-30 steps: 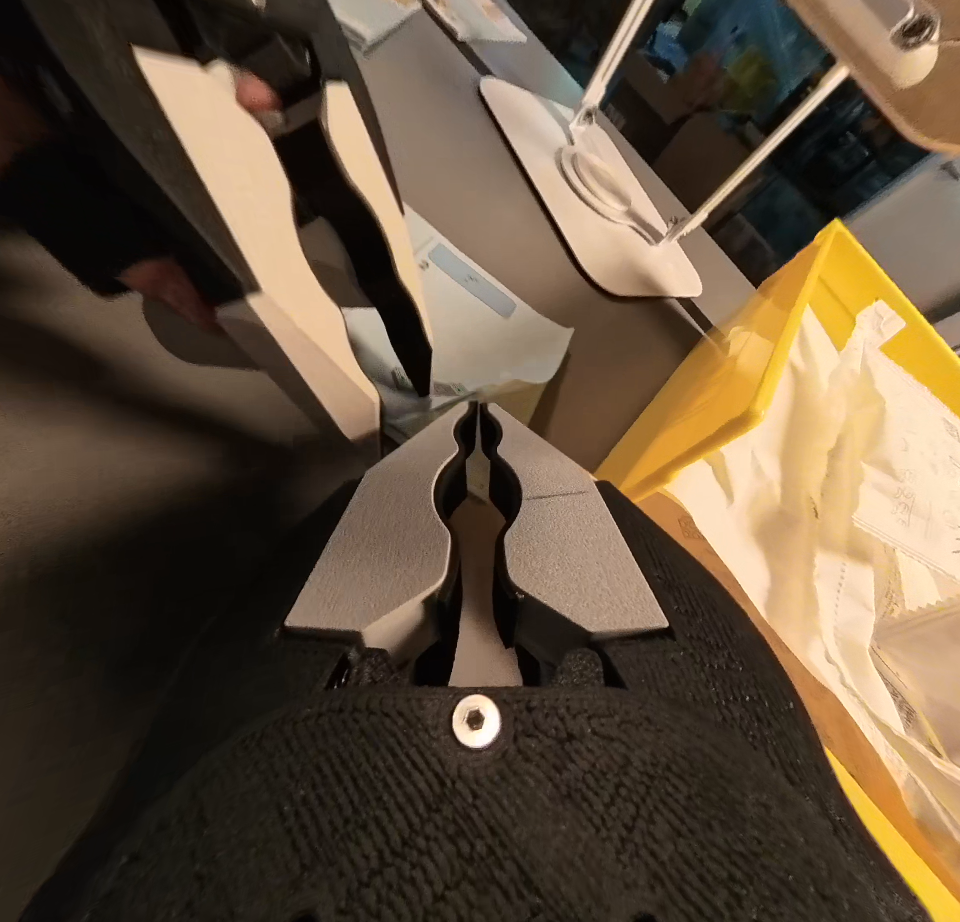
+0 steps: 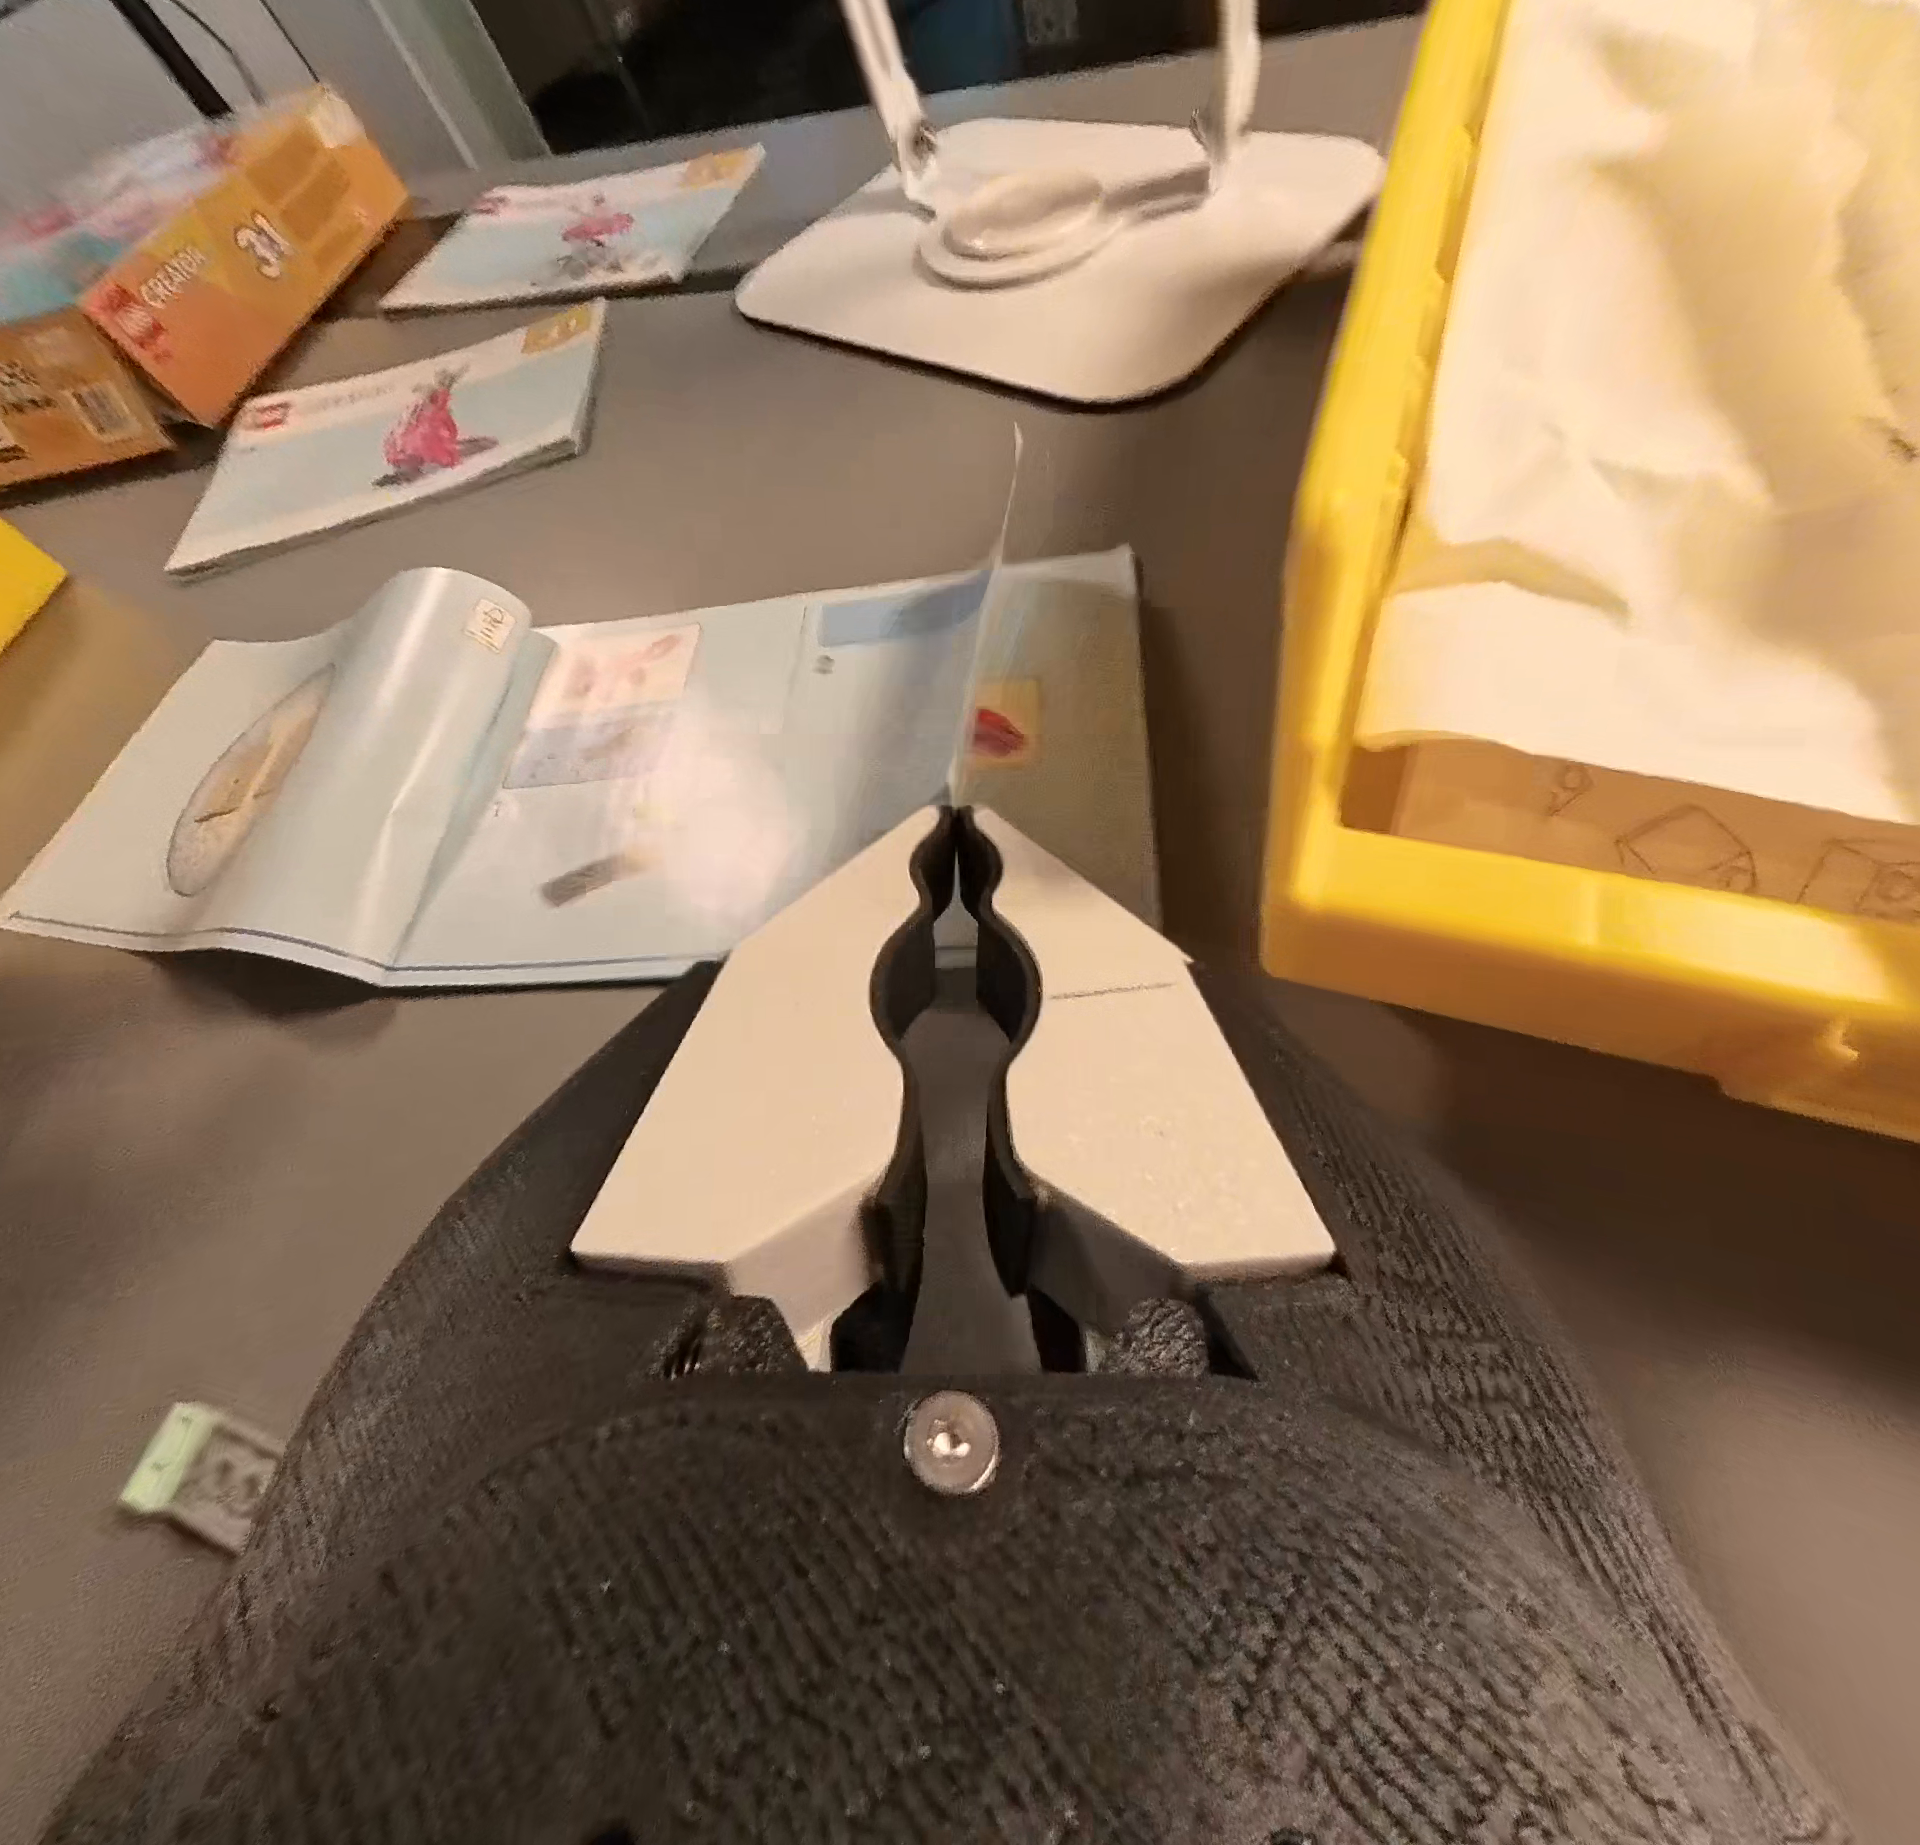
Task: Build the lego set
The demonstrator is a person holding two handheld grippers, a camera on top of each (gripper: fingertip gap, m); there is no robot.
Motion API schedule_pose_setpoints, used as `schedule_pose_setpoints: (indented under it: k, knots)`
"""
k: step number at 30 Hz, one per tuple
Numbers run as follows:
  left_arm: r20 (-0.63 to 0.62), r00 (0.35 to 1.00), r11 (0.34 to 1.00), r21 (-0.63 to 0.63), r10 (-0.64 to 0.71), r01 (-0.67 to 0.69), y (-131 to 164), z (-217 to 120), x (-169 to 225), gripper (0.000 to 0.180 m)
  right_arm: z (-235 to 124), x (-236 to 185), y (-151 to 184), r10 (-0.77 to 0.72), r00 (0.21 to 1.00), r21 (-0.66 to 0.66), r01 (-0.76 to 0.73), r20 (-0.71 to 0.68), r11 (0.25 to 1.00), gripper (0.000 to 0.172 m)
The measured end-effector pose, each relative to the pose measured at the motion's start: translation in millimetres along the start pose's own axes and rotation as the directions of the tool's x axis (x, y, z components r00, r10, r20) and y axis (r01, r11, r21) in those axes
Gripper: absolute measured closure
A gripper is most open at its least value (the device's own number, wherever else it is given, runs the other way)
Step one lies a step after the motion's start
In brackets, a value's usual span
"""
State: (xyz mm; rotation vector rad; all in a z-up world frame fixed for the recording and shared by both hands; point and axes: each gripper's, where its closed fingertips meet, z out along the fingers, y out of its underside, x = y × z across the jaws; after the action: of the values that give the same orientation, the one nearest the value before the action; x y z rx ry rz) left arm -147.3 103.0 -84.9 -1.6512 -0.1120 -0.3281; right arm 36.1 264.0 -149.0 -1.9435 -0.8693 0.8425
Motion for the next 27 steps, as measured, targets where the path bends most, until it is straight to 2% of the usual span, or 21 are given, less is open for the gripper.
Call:
schedule_pose_setpoints:
  k: [2, 5, 7, 10, 12, 14, 17, 19, 21, 24, 25, 27]
  knots:
    - [0.028, 0.999, 0.999, 0.025, 0.04, -0.041, -5.6, -3.4, -1.5, 0.145, -2.0, -23.3, -12.9, -0.021, 0.998, 0.054, 0.018, 0.051, 0.998, 0.172]
    - [0.102, 0.99, 0.991, 0.075, 0.099, -0.107, -17.2, -11.9, -9.3, 0.147, 0.1, -92.0, -26.4, -0.157, 0.977, 0.112, 0.142, 0.145, 0.984, 0.172]
    - [0.162, 0.978, 0.984, 0.101, 0.131, -0.148, -25.3, -19.6, -16.7, 0.148, 10.4, -150.2, -16.3, -0.31, 0.929, 0.09, 0.298, 0.2, 0.95, 0.172]
    - [0.355, 0.916, 0.971, 0.076, 0.187, -0.228, -35.2, -39.2, -46.2, 0.15, 31.6, -226.0, 14.7, -0.49, 0.826, 0.025, 0.504, 0.279, 0.863, 0.172]
    - [0.429, 0.883, 0.962, 0.102, 0.188, -0.254, -43.9, -52.8, -59.1, 0.151, 43.0, -265.1, 35.1, -0.531, 0.769, 0.0, 0.568, 0.355, 0.823, 0.172]
    - [0.443, 0.88, 0.961, 0.119, 0.173, -0.249, -46.5, -58.0, -63.7, 0.151, 48.9, -292.6, 49.1, -0.534, 0.733, -0.001, 0.589, 0.422, 0.808, 0.168]
    - [0.429, 0.885, 0.962, 0.112, 0.179, -0.249, -43.9, -55.4, -63.2, 0.151, 22.8, -327.7, 52.7, -0.451, 0.66, 0.038, 0.54, 0.601, 0.841, 0.147]
    - [0.432, 0.88, 0.959, 0.1, 0.198, -0.265, -42.5, -53.6, -63.2, 0.151, -4.5, -330.1, 32.0, -0.427, 0.621, 0.123, 0.471, 0.657, 0.873, 0.142]
    - [0.422, 0.884, 0.958, 0.104, 0.199, -0.266, -42.7, -52.2, -61.6, 0.151, -23.6, -308.7, 3.6, -0.465, 0.615, 0.244, 0.412, 0.636, 0.878, 0.142]
    - [0.4, 0.896, 0.96, 0.111, 0.193, -0.256, -41.9, -48.9, -58.4, 0.151, -16.7, -229.2, -33.4, -0.519, 0.746, 0.328, 0.41, 0.417, 0.851, 0.147]
    - [0.393, 0.899, 0.96, 0.111, 0.194, -0.256, -41.5, -47.5, -56.9, 0.151, -7.7, -195.8, -40.5, -0.513, 0.799, 0.308, 0.425, 0.314, 0.851, 0.152]
    - [0.382, 0.9, 0.959, 0.1, 0.209, -0.265, -39.7, -44.3, -54.1, 0.151, 12.0, -147.4, -36.1, -0.454, 0.862, 0.188, 0.419, 0.225, 0.888, 0.16]
